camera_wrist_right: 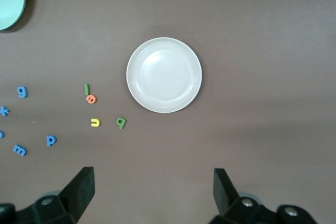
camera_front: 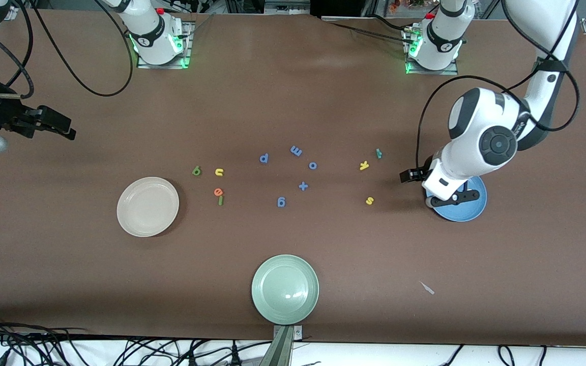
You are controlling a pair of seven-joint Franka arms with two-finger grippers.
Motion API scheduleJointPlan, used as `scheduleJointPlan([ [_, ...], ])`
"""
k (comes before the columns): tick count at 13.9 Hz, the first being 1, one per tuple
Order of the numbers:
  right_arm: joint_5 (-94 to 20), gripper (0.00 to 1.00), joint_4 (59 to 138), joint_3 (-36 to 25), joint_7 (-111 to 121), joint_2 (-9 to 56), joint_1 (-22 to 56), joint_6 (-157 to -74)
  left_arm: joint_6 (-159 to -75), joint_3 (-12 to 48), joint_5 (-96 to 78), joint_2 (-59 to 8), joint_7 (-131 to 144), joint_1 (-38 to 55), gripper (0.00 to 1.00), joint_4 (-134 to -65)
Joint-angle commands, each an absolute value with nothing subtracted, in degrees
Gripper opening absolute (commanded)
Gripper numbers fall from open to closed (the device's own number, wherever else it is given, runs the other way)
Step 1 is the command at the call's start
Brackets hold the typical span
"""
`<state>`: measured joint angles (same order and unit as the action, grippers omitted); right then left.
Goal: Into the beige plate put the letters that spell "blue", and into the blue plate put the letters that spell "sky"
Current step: 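Reach the left gripper to the yellow s while the right gripper reaches letters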
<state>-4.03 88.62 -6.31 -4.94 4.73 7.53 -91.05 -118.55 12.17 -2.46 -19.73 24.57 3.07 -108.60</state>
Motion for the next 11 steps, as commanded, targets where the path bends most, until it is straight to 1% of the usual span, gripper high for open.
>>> scheduleJointPlan([
  [1,-4.66,1.00,89.56,-6.15,-5.10,6.23,7.56,-91.32,-124.77,14.06,-2.46,-21.61,24.26,3.07,0.92,-110.64],
  [3,-5.18,1.00,90.09,-6.15,-4.04,6.15,7.47,-90.10,-131.45,16.51,-2.37,-24.24,24.34,3.08,0.92,-111.88],
  [5,-5.19,1.00,91.22,-4.67,-4.74,6.85,8.95,-92.01,-133.59,16.70,-1.41,-25.75,24.26,4.21,0.92,-111.45],
  [6,-5.19,1.00,93.58,-4.05,-5.27,7.46,10.53,-95.50,-134.12,16.61,-0.01,-26.27,24.00,5.09,0.91,-111.10],
  [8,-5.19,1.00,102.79,-1.86,-8.59,7.03,11.16,-106.30,-137.01,16.79,4.64,-28.81,24.00,5.18,0.89,-110.04],
  [9,-5.19,1.00,105.70,-0.54,-10.44,7.38,11.16,-109.91,-137.46,16.79,5.01,-29.35,23.30,5.19,0.87,-109.78],
  [11,-5.19,1.00,107.66,0.26,-12.64,9.39,12.12,-113.63,-138.07,16.70,4.57,-30.40,17.86,4.92,0.89,-108.90],
])
